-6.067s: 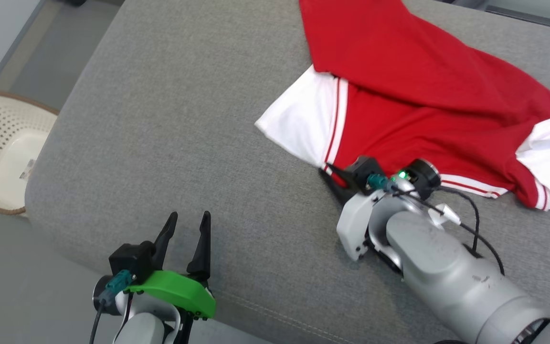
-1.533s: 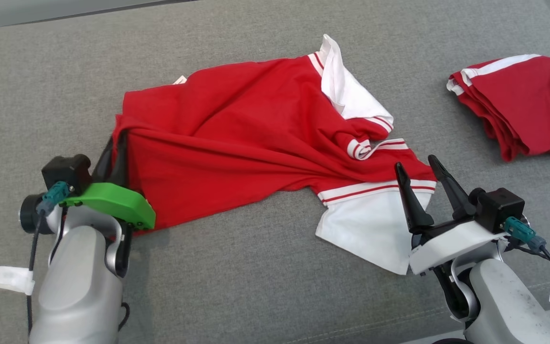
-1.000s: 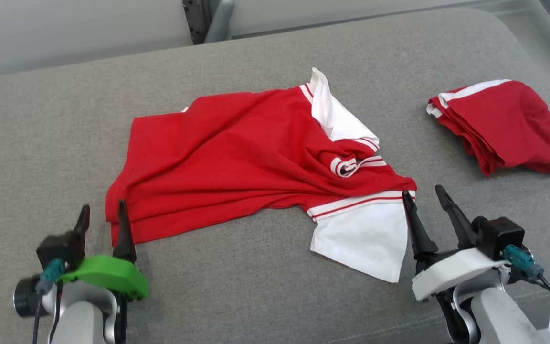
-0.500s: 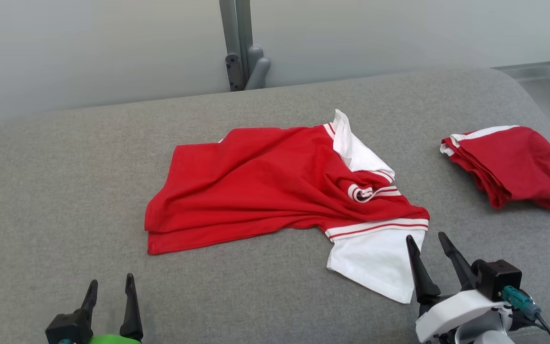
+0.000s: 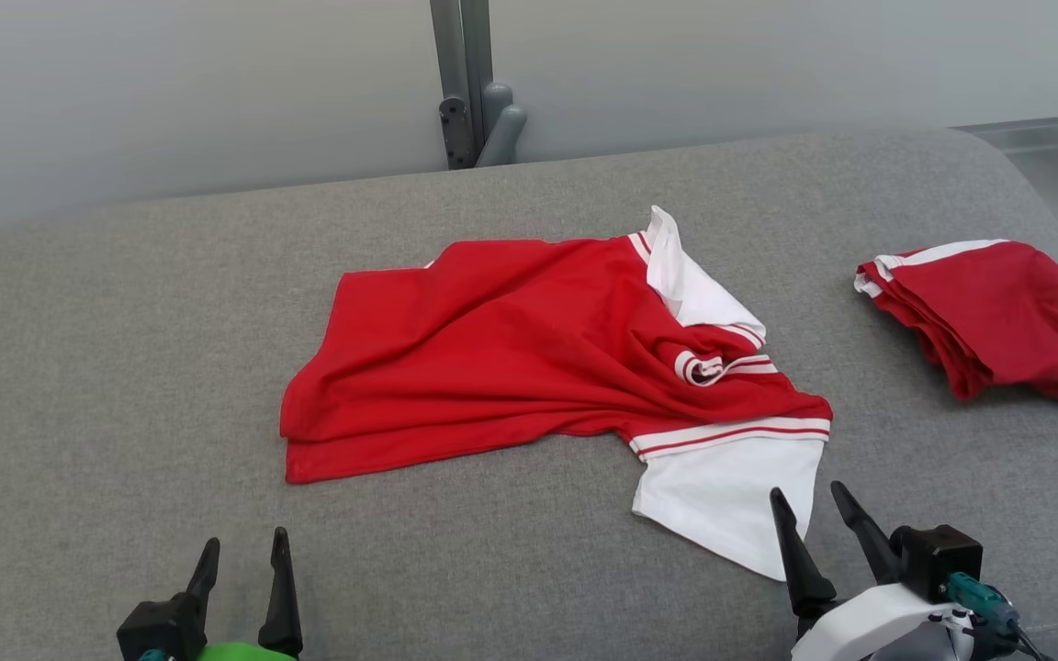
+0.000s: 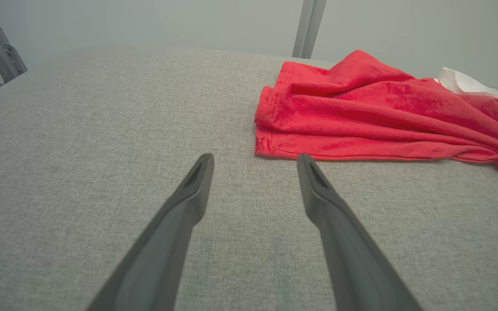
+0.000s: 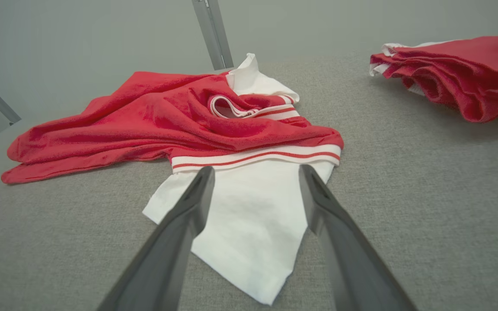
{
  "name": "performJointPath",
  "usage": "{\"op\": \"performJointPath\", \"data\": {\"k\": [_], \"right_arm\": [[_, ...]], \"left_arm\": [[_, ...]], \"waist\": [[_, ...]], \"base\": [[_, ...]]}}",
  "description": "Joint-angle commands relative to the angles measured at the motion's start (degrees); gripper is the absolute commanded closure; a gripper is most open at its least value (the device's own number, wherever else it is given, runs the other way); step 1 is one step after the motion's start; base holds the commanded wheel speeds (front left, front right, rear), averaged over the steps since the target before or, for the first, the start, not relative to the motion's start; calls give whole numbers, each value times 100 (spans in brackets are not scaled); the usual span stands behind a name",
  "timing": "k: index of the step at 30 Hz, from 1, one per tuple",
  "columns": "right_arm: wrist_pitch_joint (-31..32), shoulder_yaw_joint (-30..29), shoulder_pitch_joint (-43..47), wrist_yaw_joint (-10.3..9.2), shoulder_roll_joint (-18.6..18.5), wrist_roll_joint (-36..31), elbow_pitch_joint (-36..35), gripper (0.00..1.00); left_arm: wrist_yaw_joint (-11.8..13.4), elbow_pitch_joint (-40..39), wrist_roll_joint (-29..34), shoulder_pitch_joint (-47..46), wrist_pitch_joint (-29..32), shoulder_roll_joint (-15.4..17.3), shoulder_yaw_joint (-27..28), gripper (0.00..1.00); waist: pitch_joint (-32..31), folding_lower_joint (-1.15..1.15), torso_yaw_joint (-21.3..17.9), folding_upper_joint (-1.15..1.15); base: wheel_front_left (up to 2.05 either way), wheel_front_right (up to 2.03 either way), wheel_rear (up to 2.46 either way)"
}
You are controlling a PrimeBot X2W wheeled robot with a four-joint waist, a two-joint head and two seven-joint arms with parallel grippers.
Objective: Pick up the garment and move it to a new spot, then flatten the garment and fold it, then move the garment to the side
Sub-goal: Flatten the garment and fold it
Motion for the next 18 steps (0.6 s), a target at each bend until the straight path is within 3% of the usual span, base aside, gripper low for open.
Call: {"op": "performJointPath", "data": {"k": [1,17,18], "right_arm": [[-1,29,-15,-9,-9,-37,66,0],[15,347,-295,-8,28,95,1444,0],[29,379,-320,-6,34,115,1497,53]], "left_arm": [[-18,10,-33,-132,2,9,-37,0],[-23,200,-56,-593,2,11,-293,0],[-30,200,-46,-613,2,11,-289,0]], "waist": [[131,0,-5,0],[685,0,123,0],[704,0,118,0]], "base": [[0,0,0],[0,0,0],[0,0,0]]}}
